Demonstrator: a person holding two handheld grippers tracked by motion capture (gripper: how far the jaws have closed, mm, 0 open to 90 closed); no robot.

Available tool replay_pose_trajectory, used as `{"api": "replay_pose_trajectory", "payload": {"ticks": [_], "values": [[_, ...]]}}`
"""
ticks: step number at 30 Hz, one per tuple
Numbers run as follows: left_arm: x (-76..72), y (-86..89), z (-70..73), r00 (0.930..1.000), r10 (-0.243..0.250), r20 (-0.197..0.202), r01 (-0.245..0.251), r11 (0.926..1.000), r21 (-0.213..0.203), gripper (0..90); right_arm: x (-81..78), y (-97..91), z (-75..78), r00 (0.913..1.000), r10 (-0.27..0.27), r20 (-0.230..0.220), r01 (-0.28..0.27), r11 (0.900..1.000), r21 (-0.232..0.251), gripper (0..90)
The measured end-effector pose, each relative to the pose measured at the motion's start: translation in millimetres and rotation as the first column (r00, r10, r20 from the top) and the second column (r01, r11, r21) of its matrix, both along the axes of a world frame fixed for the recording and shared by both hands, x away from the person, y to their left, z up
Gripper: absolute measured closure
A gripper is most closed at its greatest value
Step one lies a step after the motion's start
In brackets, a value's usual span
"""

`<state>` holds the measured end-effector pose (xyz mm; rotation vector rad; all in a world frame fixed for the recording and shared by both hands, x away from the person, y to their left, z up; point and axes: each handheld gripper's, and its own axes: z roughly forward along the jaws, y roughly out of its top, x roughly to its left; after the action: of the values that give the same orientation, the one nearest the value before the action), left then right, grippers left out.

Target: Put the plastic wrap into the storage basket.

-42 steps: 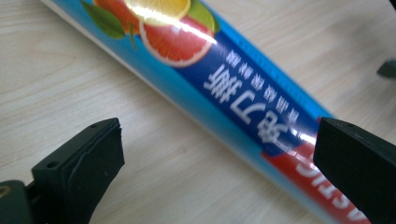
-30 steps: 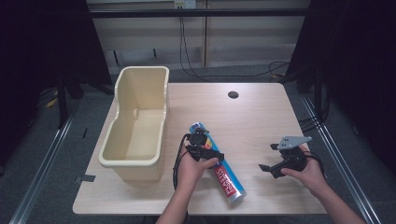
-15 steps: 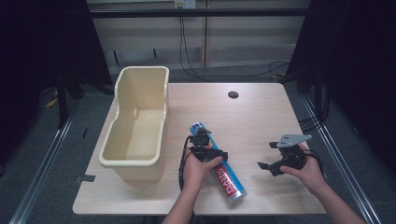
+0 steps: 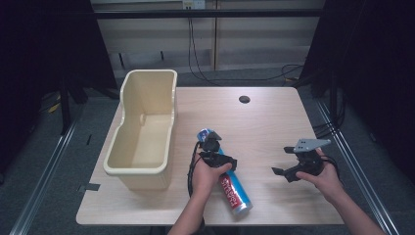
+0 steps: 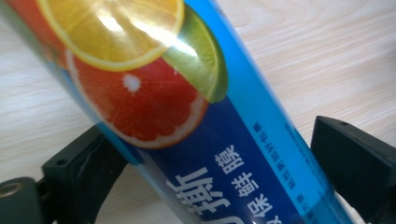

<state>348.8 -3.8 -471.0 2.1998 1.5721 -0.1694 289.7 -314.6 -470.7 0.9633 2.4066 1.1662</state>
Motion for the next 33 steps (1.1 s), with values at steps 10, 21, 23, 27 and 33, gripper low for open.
{"api": "replay_pose_trajectory", "payload": {"ticks": [10, 21, 23, 27, 33], "values": [[9.4, 18.7, 7.2, 0.9992, -0.037, -0.013, 0.039, 0.9935, 0.107, 17.3, 2.4, -0.5, 1.1, 0.9999, -0.013, 0.005, 0.013, 0.9999, 0.005, 4.1], [10.8, 26.7, 7.5, 0.9986, -0.052, 0.01, 0.05, 0.9914, 0.121, 20.5, 3.9, -2.3, 2.1, 0.9999, -0.016, 0.006, 0.016, 0.9997, 0.017, 4.3], [11.2, 27.1, 7.4, 0.9993, -0.037, 0.004, 0.036, 0.9922, 0.119, 20.8, 3.9, -2.1, 2.0, 0.9998, -0.016, 0.007, 0.016, 0.9997, 0.016, 4.3], [11.7, 24.7, 7.0, 0.9999, -0.014, -0.002, 0.014, 0.9921, 0.125, 21.8, 3.8, -2.2, 3.0, 0.9997, -0.022, 0.009, 0.022, 0.9995, 0.021, 4.3], [12.8, 26.0, 3.3, 0.9997, 0.015, -0.021, -0.013, 0.9934, 0.114, 23.1, 4.4, -2.4, 3.0, 0.9998, -0.019, 0.01, 0.019, 0.9995, 0.026, 4.3]]}}
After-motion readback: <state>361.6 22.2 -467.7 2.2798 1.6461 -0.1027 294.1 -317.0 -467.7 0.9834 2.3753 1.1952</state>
